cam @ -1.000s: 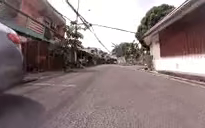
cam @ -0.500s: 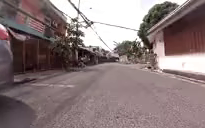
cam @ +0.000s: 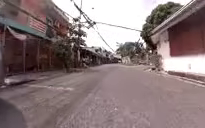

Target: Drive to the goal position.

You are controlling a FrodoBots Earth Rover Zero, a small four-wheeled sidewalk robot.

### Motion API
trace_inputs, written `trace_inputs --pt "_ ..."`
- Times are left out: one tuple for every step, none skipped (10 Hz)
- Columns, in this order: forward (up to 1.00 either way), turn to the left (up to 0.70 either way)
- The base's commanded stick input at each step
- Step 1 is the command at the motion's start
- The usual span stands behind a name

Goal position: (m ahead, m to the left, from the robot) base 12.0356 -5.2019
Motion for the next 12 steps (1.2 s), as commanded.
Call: trace_inputs --pt "0.5 0.07" --pt "0.5 0.07" --pt "0.5 0.07" --pt "0.5 0.07" --pt "0.5 0.07" --pt "0.5 0.07" --pt "0.5 0.07" --pt "0.5 0.07" --pt "0.5 0.07" --pt "0.5 0.07" --pt "0.5 0.07" --pt "0.5 0.07"
